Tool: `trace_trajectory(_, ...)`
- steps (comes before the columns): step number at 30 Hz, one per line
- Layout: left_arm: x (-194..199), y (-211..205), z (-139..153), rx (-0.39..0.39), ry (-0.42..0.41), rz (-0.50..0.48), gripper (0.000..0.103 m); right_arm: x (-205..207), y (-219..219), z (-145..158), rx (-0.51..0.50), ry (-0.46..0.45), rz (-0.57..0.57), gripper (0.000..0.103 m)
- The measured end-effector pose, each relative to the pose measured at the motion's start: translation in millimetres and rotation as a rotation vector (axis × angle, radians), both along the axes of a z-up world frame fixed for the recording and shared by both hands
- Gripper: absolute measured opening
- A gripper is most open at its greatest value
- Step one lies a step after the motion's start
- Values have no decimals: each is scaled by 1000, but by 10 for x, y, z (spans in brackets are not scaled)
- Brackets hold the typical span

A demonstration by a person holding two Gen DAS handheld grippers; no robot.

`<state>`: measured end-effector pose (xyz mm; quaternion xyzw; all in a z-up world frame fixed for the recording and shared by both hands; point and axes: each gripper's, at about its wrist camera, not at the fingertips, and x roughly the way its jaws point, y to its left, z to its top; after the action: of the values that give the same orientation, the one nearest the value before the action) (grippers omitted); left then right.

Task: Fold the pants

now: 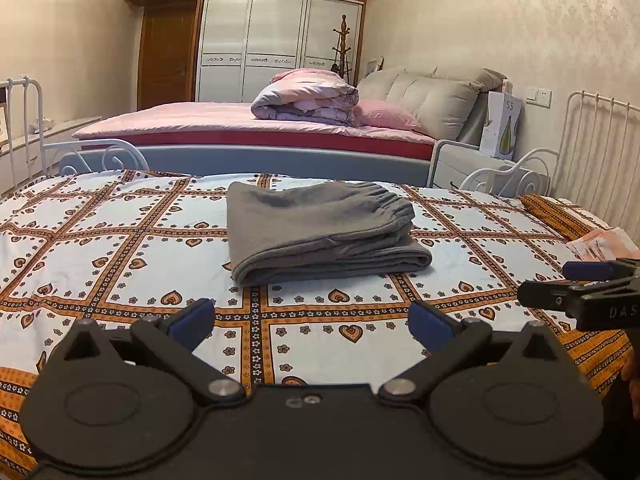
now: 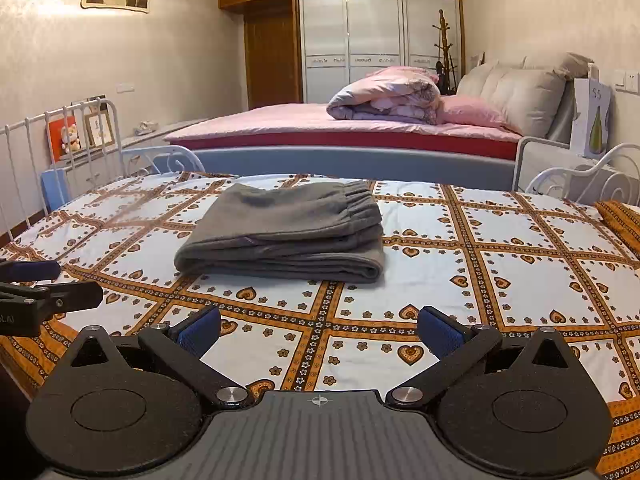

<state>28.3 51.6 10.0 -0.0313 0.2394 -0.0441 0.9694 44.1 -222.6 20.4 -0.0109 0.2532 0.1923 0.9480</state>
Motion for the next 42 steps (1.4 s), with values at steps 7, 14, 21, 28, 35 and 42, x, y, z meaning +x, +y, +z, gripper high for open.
trace_trajectory(7,1,-4,0,2,-2,0,97,8,1,-1,1,1,0,103)
trace_trajectory(14,7,-11,-6,8,2,-3,97,9,-4,2,9,0,0,103)
trace_trajectory(21,5,-15,-12,16,-6,-1,97,13,-6,4,13,-4,-2,103)
trace_trajectory(28,10,-18,-11,21,-7,-4,97,10,-4,5,14,-5,-2,103)
trace_trajectory(35,-3,-23,-1,22,-19,-13,96,2,-12,10,18,-10,-2,103)
trace_trajectory(42,4,-34,-3,18,-15,-29,95,0,-14,12,16,-9,0,103)
